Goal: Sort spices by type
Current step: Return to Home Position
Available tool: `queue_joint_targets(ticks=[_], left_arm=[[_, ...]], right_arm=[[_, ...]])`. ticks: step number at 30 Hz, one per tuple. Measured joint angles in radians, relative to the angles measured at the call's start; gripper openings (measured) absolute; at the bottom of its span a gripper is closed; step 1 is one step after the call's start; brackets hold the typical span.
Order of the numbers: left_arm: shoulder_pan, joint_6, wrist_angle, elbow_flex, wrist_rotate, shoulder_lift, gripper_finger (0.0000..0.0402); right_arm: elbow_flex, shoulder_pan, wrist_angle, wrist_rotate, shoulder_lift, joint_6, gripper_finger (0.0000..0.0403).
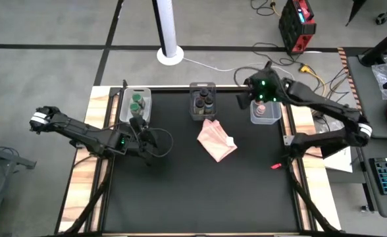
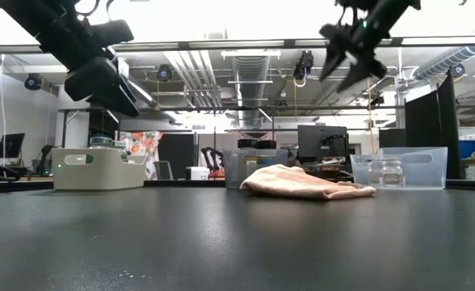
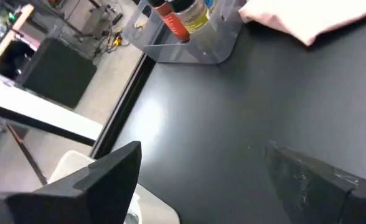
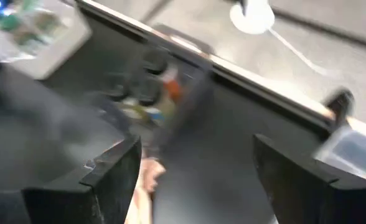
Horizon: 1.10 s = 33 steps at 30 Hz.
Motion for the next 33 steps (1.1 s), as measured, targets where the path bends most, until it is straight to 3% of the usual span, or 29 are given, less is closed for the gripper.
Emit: queue_joint_targets(ticks=[6, 12, 19, 24, 26, 30, 31, 33], left_arm=[[0.000, -0.027, 0.046, 0.000, 0.000, 0.000, 0.0320], [0.000, -0.028, 0.102, 0.000, 0.000, 0.000, 0.0320], [-0.003, 0.046, 0.204, 0.000, 0.015, 0.000, 0.0320], [-0.020, 0.278, 0.498, -0.069, 0.035, -0.011, 0.0320], [-0.018, 0.400, 0.714, -0.137, 0.137, -0.031, 0.0320], [0.002, 0.615, 1.175, -0.294, 0.570, -0.077, 0.0320], [0.008, 0.650, 1.234, -0.327, 0.620, -0.098, 0.0320], [0.031, 0.676, 1.310, -0.370, 0.576, -0.154, 0.0320]], right_arm=[[0.002, 0.203, 0.048, 0.143, -0.036, -0.001, 0.0274], [-0.031, 0.376, 0.128, 0.210, -0.024, -0.041, 0.0258], [-0.159, 0.578, 0.514, 0.220, -0.021, -0.192, 0.0242], [-0.254, 0.669, 0.772, 0.220, 0.005, -0.322, 0.0237], [-0.289, 0.686, 0.858, 0.219, 0.019, -0.365, 0.0235], [-0.335, 0.703, 1.007, 0.218, 0.070, -0.440, 0.0235], [-0.337, 0.705, 1.034, 0.217, 0.084, -0.466, 0.0234], [-0.337, 0.706, 1.075, 0.213, 0.101, -0.522, 0.0231]])
